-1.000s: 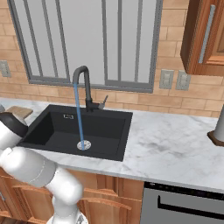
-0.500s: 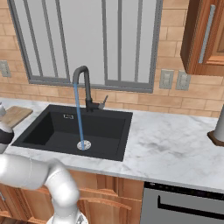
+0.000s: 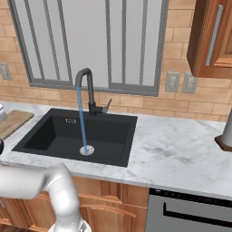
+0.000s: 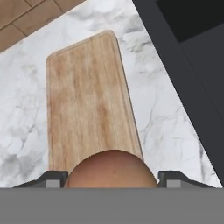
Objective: Pick the peach from the sink and place it on the cutting board to airdry. Then turn off the sink faucet.
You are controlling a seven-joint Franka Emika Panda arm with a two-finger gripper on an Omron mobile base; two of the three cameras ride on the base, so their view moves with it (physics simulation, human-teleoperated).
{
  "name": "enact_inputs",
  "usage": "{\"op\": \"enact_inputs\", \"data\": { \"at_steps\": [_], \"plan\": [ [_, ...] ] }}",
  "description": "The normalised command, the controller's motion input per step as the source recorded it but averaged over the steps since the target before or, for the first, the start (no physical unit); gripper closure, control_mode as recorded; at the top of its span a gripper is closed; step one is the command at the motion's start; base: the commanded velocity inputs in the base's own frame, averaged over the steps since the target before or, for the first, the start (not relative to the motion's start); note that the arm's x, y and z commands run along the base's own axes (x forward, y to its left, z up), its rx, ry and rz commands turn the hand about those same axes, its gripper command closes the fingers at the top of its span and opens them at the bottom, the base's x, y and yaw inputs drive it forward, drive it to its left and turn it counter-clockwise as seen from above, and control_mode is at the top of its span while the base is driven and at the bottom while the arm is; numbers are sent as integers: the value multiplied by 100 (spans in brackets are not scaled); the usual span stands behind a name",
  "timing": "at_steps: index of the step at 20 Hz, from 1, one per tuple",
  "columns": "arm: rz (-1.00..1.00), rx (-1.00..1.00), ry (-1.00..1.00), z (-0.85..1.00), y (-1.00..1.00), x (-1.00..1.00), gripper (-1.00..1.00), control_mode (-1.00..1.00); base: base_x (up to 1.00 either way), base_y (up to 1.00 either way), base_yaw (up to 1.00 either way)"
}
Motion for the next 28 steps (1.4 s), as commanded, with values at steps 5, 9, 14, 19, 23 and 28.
{"op": "enact_inputs", "data": {
  "at_steps": [5,9,14,19,23,28],
  "plan": [
    [-5,0,5,-18,13,14,100,-100,0,0,0],
    [-5,0,3,-10,8,10,100,-100,0,0,0],
    [-4,0,3,-9,6,7,100,-100,0,0,0],
    [-5,0,3,-14,5,4,100,-100,0,0,0],
    [-5,0,3,-21,5,0,100,-100,0,0,0],
    [-4,0,2,-23,7,0,100,-100,0,0,0]
  ]
}}
